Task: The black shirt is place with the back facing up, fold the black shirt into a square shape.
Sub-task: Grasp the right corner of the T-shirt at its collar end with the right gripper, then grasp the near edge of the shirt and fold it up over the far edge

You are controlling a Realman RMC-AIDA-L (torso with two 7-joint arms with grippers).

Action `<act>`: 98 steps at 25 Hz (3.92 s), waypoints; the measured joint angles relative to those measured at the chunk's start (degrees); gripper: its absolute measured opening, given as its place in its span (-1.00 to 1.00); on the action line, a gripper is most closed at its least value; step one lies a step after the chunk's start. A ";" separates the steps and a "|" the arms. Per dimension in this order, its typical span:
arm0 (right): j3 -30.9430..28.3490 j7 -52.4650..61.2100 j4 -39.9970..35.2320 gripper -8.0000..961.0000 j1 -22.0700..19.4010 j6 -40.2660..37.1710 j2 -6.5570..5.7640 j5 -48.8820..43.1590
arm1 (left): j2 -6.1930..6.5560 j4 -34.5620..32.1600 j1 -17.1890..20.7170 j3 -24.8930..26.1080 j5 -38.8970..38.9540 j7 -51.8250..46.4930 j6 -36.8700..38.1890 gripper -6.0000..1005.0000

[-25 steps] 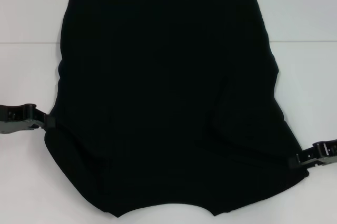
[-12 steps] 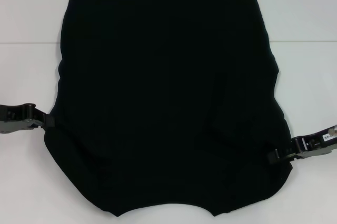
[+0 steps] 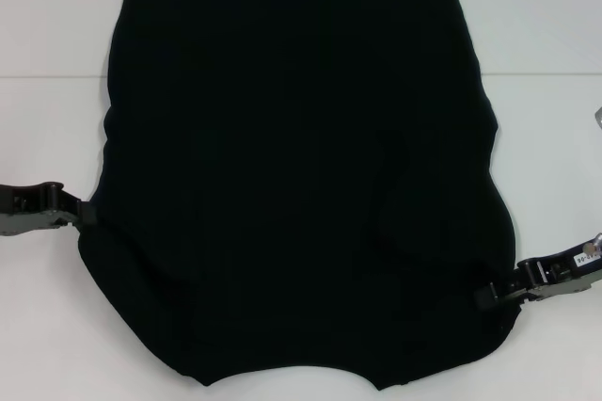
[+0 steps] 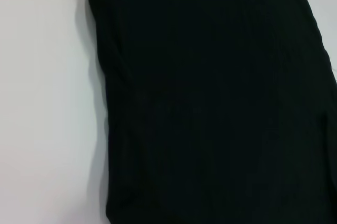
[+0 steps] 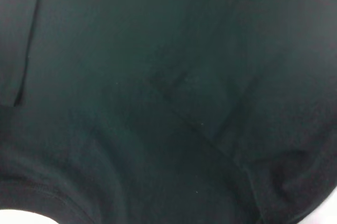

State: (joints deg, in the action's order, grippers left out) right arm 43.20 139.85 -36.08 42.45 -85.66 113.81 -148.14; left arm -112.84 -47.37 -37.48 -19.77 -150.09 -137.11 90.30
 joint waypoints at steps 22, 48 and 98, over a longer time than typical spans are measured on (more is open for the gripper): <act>-0.59 -1.25 -0.87 -0.79 -0.21 -2.15 -0.14 0.44 | 0.09 -0.03 -0.11 -0.43 0.48 0.00 0.94 -0.99; -3.38 -0.71 -12.72 -0.85 -13.09 -16.68 0.50 0.47 | -3.18 -7.91 5.42 -6.03 -2.55 2.76 25.76 -0.99; 3.51 -7.39 9.46 -0.75 8.99 57.45 1.60 21.71 | -3.42 12.27 -14.06 -19.79 7.54 -11.34 -50.56 -0.99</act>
State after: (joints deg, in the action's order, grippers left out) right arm 46.72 132.46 -26.62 51.44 -28.22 115.42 -126.44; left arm -116.26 -35.10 -51.54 -39.56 -142.55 -148.45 39.74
